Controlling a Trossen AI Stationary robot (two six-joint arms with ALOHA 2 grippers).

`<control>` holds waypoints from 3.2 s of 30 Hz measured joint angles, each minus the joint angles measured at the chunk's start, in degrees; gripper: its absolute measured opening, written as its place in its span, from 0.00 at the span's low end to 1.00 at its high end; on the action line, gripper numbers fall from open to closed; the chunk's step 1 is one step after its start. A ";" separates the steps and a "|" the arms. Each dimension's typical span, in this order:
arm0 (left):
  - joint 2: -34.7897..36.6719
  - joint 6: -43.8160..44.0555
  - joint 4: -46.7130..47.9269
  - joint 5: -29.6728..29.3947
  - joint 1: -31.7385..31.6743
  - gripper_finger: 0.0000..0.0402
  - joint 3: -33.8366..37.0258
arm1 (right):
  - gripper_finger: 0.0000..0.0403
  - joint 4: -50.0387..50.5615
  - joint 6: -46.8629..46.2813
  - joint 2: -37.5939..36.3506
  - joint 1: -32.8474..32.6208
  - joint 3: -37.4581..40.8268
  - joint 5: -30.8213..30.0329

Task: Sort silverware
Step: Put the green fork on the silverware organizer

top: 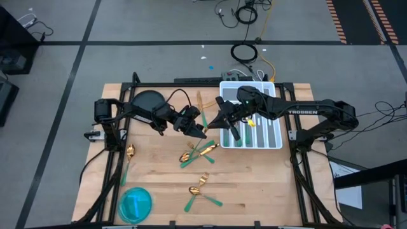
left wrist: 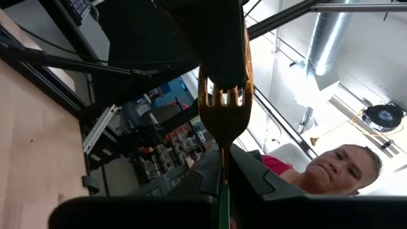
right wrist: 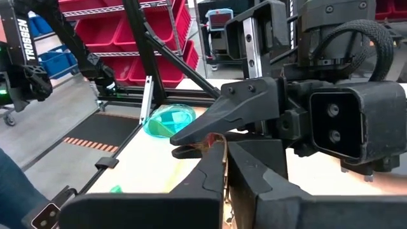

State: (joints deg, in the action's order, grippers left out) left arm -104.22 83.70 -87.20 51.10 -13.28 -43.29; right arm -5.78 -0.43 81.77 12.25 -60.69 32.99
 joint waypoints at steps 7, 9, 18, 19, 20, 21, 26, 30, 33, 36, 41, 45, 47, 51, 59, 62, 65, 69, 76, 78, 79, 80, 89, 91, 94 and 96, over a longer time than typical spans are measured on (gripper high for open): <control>-0.02 -0.04 0.07 -0.47 0.02 0.04 0.00 | 0.00 0.27 -0.20 -0.01 0.02 0.00 0.09; -0.02 -0.22 0.07 -0.60 0.02 0.04 0.00 | 0.00 0.33 -0.27 -0.01 0.02 0.00 0.09; -0.02 -5.18 -1.13 -1.74 0.02 0.22 0.00 | 0.00 0.51 -0.57 -0.01 0.04 0.00 -0.04; -0.02 -5.18 -1.20 -1.76 0.02 0.25 0.00 | 0.00 0.55 -0.57 -0.01 0.04 0.00 -0.04; -0.02 -5.14 -1.20 -1.84 0.02 0.28 0.00 | 0.00 0.59 -0.55 -0.01 0.04 0.00 -0.04; -0.02 -5.08 -1.17 -1.87 0.02 0.31 0.00 | 0.00 0.70 -0.52 -0.01 0.02 0.00 -0.07; -0.02 -4.76 -1.11 -2.15 0.02 0.45 -0.04 | 0.00 0.79 -0.50 -0.01 0.01 0.02 -0.07; -0.02 -4.74 -0.92 -2.44 0.01 0.49 -0.07 | 0.00 0.76 -0.39 -0.01 0.00 0.07 -0.07; -0.02 -4.74 -0.70 -2.51 0.00 0.50 -0.07 | 0.00 0.73 -0.39 -0.01 0.00 0.07 -0.02; -0.02 -4.74 -0.70 -2.50 0.00 0.50 -0.07 | 0.00 0.52 -0.39 -0.01 0.00 0.07 0.01; -0.02 -4.71 -0.67 -2.48 -0.02 0.50 -0.07 | 0.00 1.08 -0.31 -1.35 0.00 0.09 0.33; -0.02 -4.70 -0.63 -2.44 -0.02 0.50 -0.07 | 0.00 3.74 -0.42 -3.67 0.00 0.09 0.38; -0.02 -4.70 -0.61 -2.41 -0.02 0.50 -0.07 | 0.00 6.02 -0.59 -4.91 0.00 0.09 0.39; -0.02 -4.70 -0.59 -2.41 -0.02 0.50 -0.07 | 0.00 8.78 -0.61 -7.42 -0.32 0.09 0.46; -0.02 -4.68 -0.57 -3.15 0.00 0.50 -0.07 | 0.00 12.23 -0.90 -11.37 -1.62 0.09 0.35; -0.02 -4.67 -0.57 -3.34 0.00 0.50 -0.07 | 0.00 13.58 -1.39 -12.71 -1.96 0.09 0.27; -0.02 -4.66 -0.57 -3.54 0.00 0.50 -0.07 | 0.00 14.48 -1.48 -14.23 -2.23 0.09 0.08; -0.02 -4.68 -0.57 -3.62 0.00 0.50 -0.07 | 0.00 14.68 -1.49 -15.53 -2.23 0.09 0.01; -0.02 -4.67 -0.55 -3.64 0.00 0.50 -0.07 | 0.00 17.09 -3.62 -15.81 -2.23 0.02 -0.02; -0.02 -4.66 -0.55 -3.64 0.00 0.50 -0.07 | 0.00 19.76 -5.52 -15.81 -2.23 0.00 0.00; -0.02 -4.66 -0.55 -3.64 0.00 0.50 -0.07 | 0.00 21.38 -6.30 -15.81 -2.23 0.00 0.00; -0.02 -4.68 -0.55 -3.66 0.00 0.50 -0.07 | 0.00 23.10 -6.88 -15.82 -2.23 0.00 0.00; -0.02 -4.68 -0.51 -4.06 0.00 0.50 -0.07 | 0.00 31.41 -9.55 -17.86 -2.21 0.00 -0.09; -0.02 -4.78 -0.50 -4.31 0.00 0.50 -0.07 | 0.00 33.66 -9.78 -18.91 -2.00 0.00 -0.16; -0.02 -4.98 -0.42 -4.77 0.00 0.50 -0.07 | 0.00 37.27 -10.91 -20.23 -1.33 0.00 -0.33; -0.02 -5.23 -0.28 -4.86 0.00 0.50 -0.07 | 0.00 39.44 -11.13 -20.92 -0.87 0.00 -0.50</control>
State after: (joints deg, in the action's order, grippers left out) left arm -104.25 78.47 -87.48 46.24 -13.28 -43.35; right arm 33.66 -11.56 60.84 11.38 -60.69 32.49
